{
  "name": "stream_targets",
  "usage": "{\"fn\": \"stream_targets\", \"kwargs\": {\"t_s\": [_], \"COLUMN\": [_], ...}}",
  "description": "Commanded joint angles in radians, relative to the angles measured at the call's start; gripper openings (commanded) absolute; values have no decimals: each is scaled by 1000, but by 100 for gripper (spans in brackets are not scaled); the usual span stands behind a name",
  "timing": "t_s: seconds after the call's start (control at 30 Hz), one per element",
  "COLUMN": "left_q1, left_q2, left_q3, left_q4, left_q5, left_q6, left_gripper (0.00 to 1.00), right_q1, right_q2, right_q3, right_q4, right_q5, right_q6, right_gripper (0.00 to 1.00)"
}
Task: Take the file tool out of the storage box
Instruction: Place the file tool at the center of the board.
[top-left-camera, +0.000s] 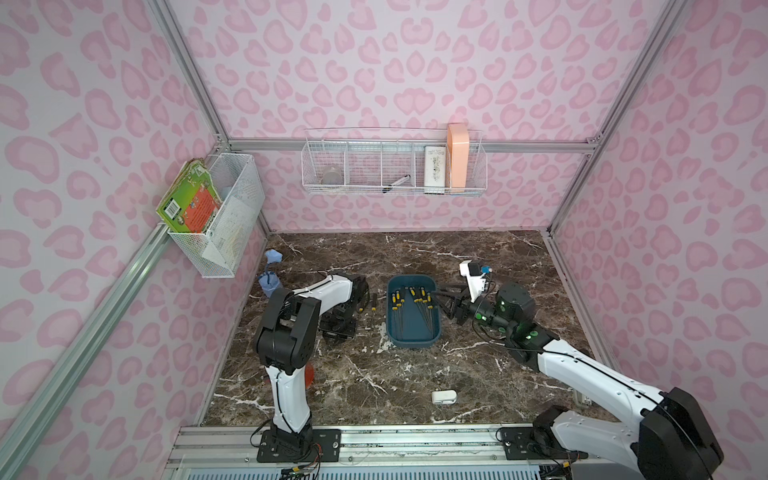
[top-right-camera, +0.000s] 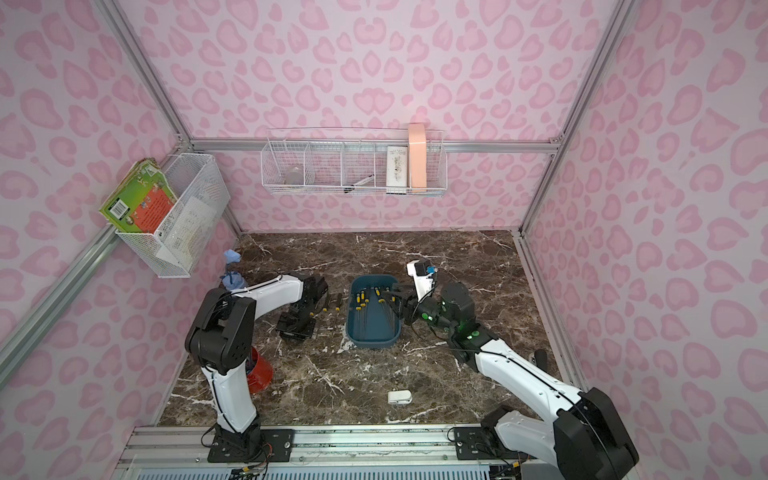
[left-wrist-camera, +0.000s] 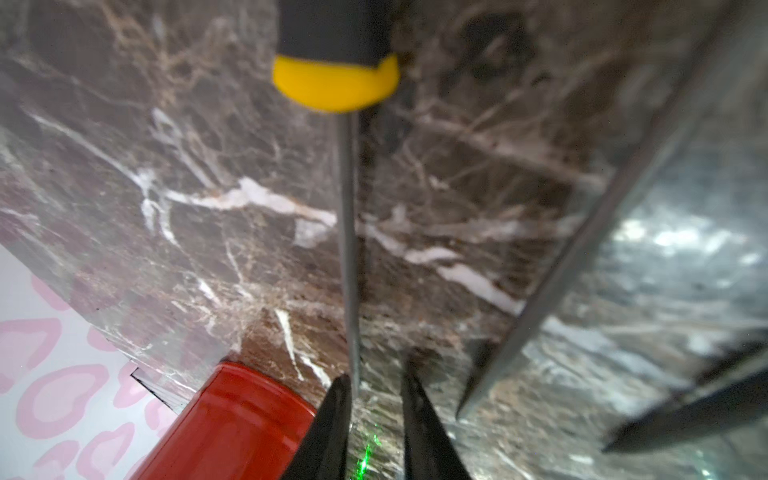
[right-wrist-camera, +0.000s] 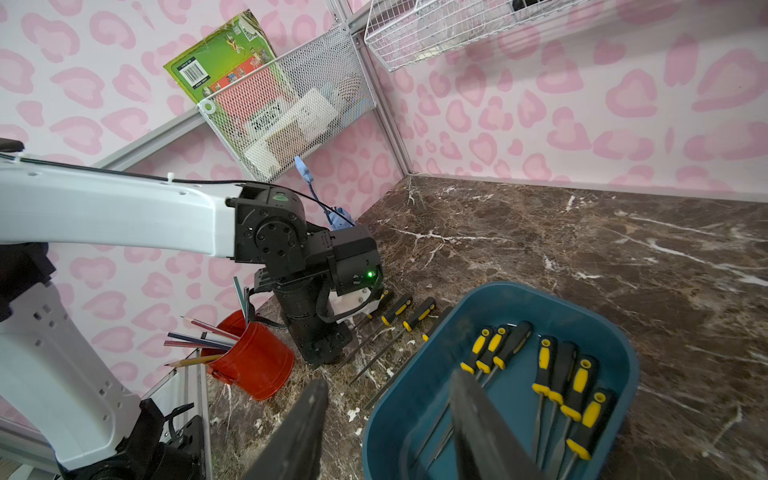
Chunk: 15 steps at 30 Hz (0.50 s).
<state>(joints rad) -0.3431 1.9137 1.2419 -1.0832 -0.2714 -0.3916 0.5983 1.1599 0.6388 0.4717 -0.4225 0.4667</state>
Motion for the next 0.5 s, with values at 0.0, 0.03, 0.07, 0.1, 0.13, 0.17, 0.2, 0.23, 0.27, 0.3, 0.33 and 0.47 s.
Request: {"fn": "stream_targets", "kwargs": {"t_s": [0.0, 0.03, 0.07, 0.1, 0.13, 0.17, 0.2, 0.23, 0.27, 0.3, 0.33, 0.47], "left_q1": [-2, -6, -13, -22, -30, -46, -60, -76, -90, -105, -118, -132], "left_q2": [-48, -64, -84, -101, -114, -128, -145, -164, -182, -204, -234, -382], "left_q3": [-9, -16, -23, -27, -27, -25, -24, -25, -26, -32, -42, -129], "left_q4": [-34, -31, -26, -26, -29, -28, -28, -20, -11, 8, 37, 232], "left_q5": [-39, -35, -29, -32, -36, -40, -44, -50, -49, -39, -27, 94], "left_q6": [-46, -47, -49, -58, -63, -65, -71, -75, -74, -71, -62, -13], "left_gripper": [37, 37, 38, 38, 38, 38, 38, 38, 38, 38, 39, 44], "right_q1": [2, 8, 18, 35, 53, 69, 84, 94, 99, 102, 105, 111], "right_q2": [19, 26, 34, 41, 47, 59, 77, 95, 114, 137, 163, 287], "right_q3": [17, 23, 31, 38, 45, 59, 75, 93, 107, 120, 134, 211], "right_q4": [7, -3, -21, -40, -57, -86, -117, -144, -162, -176, -189, -245], "right_q5": [4, 19, 48, 107, 157, 205, 246, 272, 282, 296, 311, 340], "right_q6": [-11, -17, -33, -55, -75, -95, -116, -126, -132, -133, -132, -134], "right_gripper": [48, 48, 48, 48, 48, 48, 48, 47, 46, 46, 45, 42]}}
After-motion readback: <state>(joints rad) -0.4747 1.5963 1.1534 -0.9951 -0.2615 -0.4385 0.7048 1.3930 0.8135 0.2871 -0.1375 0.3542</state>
